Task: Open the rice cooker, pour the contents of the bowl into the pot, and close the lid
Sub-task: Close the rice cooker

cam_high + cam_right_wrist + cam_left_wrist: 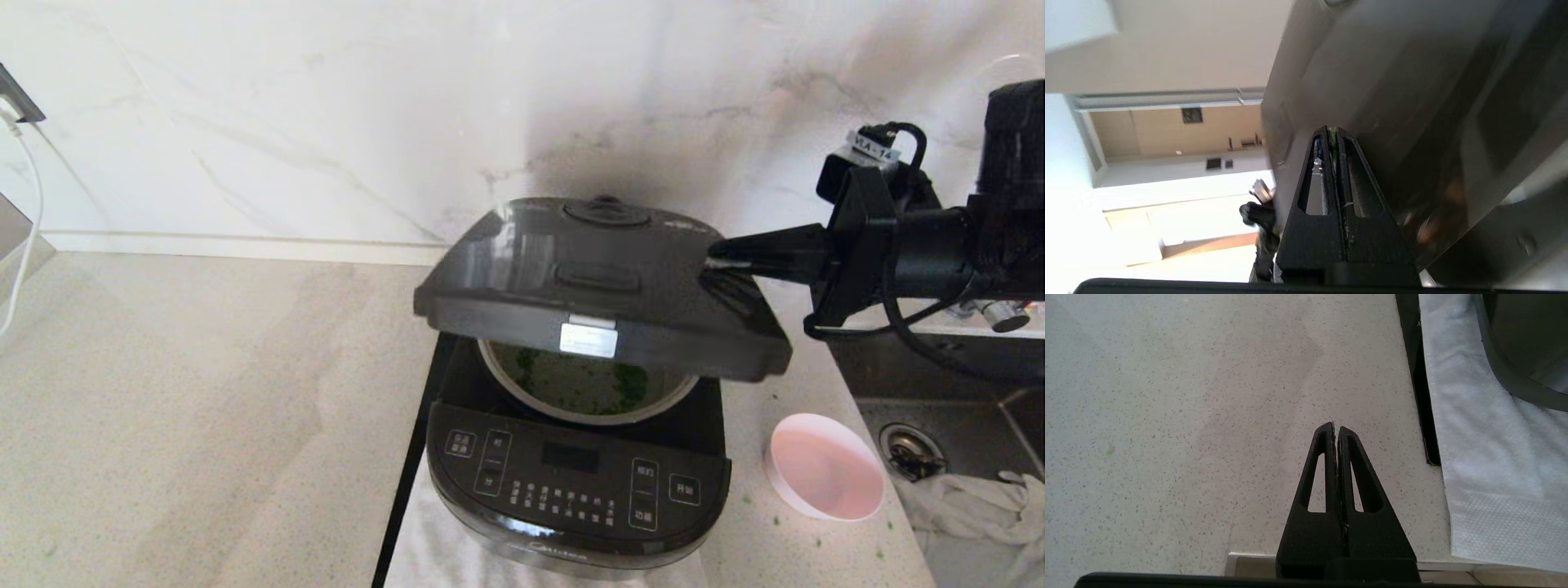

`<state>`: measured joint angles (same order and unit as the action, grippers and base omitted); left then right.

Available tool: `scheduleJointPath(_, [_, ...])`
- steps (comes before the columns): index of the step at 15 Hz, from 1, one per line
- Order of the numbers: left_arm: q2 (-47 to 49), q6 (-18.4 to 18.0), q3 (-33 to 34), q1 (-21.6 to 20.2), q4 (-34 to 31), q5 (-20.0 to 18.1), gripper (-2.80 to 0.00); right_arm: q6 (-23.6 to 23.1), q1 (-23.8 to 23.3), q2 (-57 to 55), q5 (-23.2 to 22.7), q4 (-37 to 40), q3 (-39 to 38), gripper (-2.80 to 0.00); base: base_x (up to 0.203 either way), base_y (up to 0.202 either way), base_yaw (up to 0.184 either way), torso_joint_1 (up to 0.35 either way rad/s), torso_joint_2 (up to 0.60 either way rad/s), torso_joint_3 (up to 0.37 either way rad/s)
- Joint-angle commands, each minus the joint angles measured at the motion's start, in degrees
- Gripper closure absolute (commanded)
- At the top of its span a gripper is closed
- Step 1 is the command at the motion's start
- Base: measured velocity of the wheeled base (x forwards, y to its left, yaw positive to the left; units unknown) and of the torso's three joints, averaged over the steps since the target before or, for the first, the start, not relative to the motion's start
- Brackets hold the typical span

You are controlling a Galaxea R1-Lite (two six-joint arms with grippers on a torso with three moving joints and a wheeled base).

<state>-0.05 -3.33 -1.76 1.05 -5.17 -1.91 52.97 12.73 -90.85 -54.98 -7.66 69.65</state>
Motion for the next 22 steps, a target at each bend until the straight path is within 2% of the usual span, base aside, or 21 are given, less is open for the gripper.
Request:
scheduleJointPath(1, [0.0, 0.0, 0.0, 0.0, 0.0, 0.0, 0.00, -1.4, 1.6, 1.4, 0.3, 0.0, -6.4, 0.00, 0.000, 0.000, 0.000, 0.000, 0.00, 0.000])
scheduleJointPath(4, [0.0, 0.0, 0.0, 0.0, 0.0, 0.0, 0.00, -4.7, 2.4, 1.1, 0.5, -1.2, -12.7, 0.00, 0.000, 0.000, 0.000, 0.000, 0.00, 0.000])
scheduleJointPath(9, [0.0, 0.0, 0.0, 0.0, 0.0, 0.0, 0.00, -4.9, 3.1, -2.6, 0.5, -8.0, -18.7, 0.00, 0.000, 0.000, 0.000, 0.000, 0.00, 0.000])
scheduleJointPath(16, [0.0, 0.0, 0.0, 0.0, 0.0, 0.0, 0.00, -4.9, 3.3, -6.4, 0.5, -11.0, -20.7, 0.00, 0.000, 0.000, 0.000, 0.000, 0.00, 0.000])
scheduleJointPath(22, [0.0, 0.0, 0.0, 0.0, 0.0, 0.0, 0.00, -3.9, 3.0, 3.2, 0.9, -11.5, -19.1, 0.00, 0.000, 0.000, 0.000, 0.000, 0.00, 0.000])
